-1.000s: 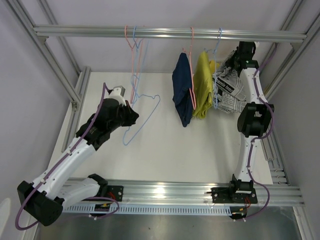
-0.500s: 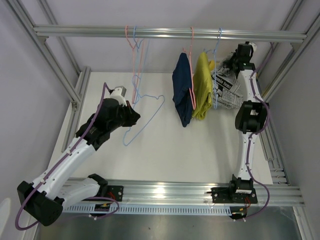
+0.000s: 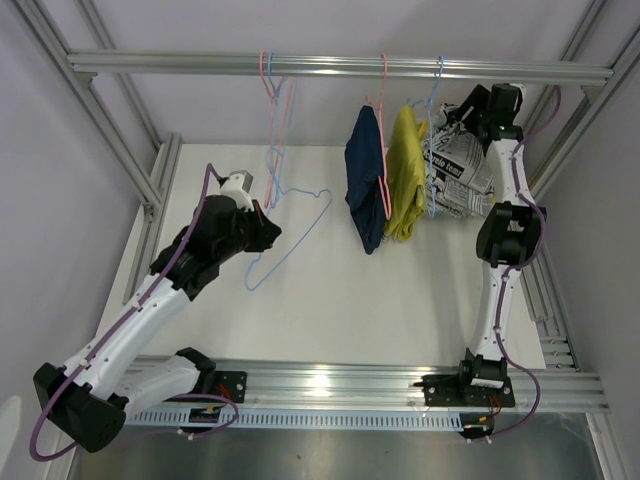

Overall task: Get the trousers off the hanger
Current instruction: Place the trousers in the bin.

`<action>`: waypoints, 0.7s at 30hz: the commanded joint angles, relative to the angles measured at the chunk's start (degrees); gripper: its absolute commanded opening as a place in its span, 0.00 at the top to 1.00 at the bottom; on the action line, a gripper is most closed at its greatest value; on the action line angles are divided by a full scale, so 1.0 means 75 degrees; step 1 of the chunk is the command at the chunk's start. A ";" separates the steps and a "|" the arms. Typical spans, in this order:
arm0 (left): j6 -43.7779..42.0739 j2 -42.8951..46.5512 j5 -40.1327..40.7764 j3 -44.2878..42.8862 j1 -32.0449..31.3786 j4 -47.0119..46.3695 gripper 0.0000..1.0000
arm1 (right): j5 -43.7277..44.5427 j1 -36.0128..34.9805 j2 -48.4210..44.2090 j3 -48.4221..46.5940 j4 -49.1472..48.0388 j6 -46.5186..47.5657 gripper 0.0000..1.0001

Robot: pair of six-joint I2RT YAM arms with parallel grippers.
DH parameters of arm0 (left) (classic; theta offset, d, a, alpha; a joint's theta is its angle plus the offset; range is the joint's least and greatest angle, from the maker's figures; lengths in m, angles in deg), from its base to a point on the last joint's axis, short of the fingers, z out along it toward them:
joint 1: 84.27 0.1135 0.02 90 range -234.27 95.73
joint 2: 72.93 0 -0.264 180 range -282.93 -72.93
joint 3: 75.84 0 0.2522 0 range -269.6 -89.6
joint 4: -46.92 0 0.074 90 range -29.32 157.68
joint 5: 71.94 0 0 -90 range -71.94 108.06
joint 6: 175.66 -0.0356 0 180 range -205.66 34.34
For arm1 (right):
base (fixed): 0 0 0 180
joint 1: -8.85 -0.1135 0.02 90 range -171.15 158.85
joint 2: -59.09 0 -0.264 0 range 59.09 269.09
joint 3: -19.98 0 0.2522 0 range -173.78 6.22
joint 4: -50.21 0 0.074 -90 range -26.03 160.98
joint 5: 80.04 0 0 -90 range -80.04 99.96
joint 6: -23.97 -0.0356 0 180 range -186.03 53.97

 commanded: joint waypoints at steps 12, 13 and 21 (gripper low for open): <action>-0.0300 0.0116 -0.0037 -0.0390 -0.0060 -0.0201 0.99 | -0.0787 0.0085 -0.1910 0.1038 -0.0372 -0.0096 0.19; -0.0300 0.0116 -0.0026 -0.0378 -0.0072 -0.0201 0.99 | -0.0788 0.0062 -0.1969 0.1120 -0.0372 -0.0050 0.19; -0.0300 0.0198 -0.0143 -0.0401 -0.0060 -0.0201 0.99 | -0.0577 -0.0383 -0.2076 0.2315 -0.0735 0.0419 0.19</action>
